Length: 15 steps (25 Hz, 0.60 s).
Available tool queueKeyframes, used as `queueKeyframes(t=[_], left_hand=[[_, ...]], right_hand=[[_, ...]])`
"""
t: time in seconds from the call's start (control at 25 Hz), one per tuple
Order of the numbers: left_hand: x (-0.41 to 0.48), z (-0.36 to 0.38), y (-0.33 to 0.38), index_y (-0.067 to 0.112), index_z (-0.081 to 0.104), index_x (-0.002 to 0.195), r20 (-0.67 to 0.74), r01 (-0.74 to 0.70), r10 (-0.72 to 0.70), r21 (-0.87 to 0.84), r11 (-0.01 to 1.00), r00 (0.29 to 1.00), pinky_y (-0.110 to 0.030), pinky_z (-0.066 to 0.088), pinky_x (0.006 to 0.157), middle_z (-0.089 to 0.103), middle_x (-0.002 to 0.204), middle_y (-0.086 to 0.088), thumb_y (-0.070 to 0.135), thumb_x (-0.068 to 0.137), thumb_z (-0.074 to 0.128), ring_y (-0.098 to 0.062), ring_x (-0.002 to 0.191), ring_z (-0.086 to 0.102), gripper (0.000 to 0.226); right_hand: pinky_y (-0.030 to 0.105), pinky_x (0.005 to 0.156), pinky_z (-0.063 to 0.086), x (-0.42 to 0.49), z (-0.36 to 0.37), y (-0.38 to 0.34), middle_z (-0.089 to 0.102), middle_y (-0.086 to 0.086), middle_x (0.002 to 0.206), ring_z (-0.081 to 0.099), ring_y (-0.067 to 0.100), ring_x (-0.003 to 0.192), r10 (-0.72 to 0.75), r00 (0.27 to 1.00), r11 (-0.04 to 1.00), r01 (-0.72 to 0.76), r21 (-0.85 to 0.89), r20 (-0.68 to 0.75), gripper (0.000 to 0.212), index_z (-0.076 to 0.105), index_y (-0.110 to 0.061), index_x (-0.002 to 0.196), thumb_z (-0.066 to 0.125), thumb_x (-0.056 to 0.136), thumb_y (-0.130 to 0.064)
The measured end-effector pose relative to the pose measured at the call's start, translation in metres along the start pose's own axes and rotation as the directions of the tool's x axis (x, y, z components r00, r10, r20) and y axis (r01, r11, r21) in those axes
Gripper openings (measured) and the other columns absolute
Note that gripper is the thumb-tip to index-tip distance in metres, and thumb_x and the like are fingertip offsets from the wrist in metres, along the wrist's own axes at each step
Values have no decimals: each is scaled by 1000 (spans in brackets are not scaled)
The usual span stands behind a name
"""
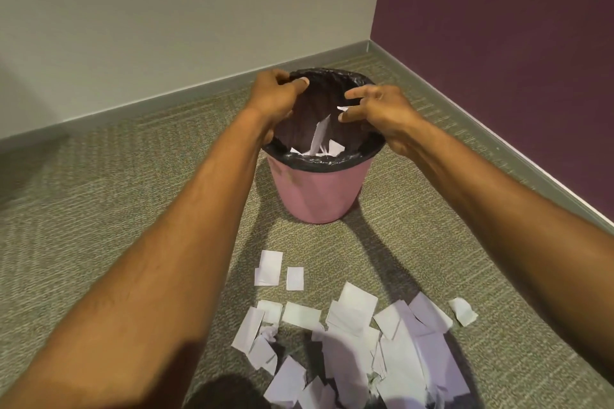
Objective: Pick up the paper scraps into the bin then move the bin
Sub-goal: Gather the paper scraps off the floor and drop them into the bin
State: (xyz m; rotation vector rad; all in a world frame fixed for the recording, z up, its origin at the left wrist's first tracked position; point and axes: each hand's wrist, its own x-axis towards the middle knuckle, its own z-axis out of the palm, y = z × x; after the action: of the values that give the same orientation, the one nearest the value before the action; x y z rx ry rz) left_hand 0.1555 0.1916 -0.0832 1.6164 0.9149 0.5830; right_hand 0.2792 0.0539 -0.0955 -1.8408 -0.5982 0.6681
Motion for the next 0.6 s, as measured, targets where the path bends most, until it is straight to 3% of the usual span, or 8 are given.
queueKeyframes(t=[0.04, 0.2, 0.28, 0.36, 0.48, 0.6], left_hand=[[-8, -2, 0, 10, 56, 116, -34, -40, 39, -40, 998, 999, -32, 56, 72, 65, 103, -10, 23, 90, 65, -18, 83, 63, 30], [-43, -18, -19, 13, 62, 92, -242, -170, 138, -113, 979, 960, -23, 45, 46, 62, 66, -2, 20, 93, 59, -9, 50, 54, 7], [-55, -26, -43, 13, 61, 75, -353, -173, 126, -104, 979, 927, -25, 45, 56, 56, 58, 1, 23, 91, 59, -11, 48, 49, 19], [-68, -29, -75, 5, 59, 70, -422, -114, 67, -86, 990, 904, -33, 48, 67, 50, 56, 0, 23, 91, 58, -16, 53, 46, 28], [-95, -22, -122, 5, 53, 66, -379, 1, 25, 67, 998, 925, -24, 48, 62, 46, 55, 0, 17, 94, 56, -16, 51, 45, 31], [-120, -8, -163, 14, 53, 68, -161, 63, -17, 285, 956, 987, -28, 48, 64, 52, 60, 4, 16, 94, 57, -8, 52, 49, 26]], right_hand=[[33, 97, 49, -3, -1, 0, 65, -2, 119, 58, 15, 113, -15, 1000, 1000, 15, -10, 8, 52, 69, -18, 117, 84, 68, -10], [16, 70, 45, -12, -2, 4, 68, -2, 109, 63, 7, 97, -83, 997, 995, 83, -54, -3, 40, 71, -15, 113, 82, 74, -15], [18, 71, 45, -16, 0, 6, 69, -1, 103, 63, 7, 94, -111, 993, 990, 107, -89, -43, 28, 72, -13, 106, 78, 79, -13], [18, 67, 45, -21, 3, 9, 68, -1, 90, 63, 7, 82, -152, 983, 983, 140, -116, -102, 17, 72, -10, 98, 74, 82, -8], [15, 59, 47, -35, 8, 13, 67, -4, 74, 61, 4, 65, -247, 958, 964, 228, -137, -146, 8, 73, -10, 87, 69, 83, -4], [24, 63, 54, -49, 16, 21, 70, -2, 73, 63, 8, 66, -319, 945, 941, 306, -143, -76, 9, 74, -11, 82, 69, 81, -4]])
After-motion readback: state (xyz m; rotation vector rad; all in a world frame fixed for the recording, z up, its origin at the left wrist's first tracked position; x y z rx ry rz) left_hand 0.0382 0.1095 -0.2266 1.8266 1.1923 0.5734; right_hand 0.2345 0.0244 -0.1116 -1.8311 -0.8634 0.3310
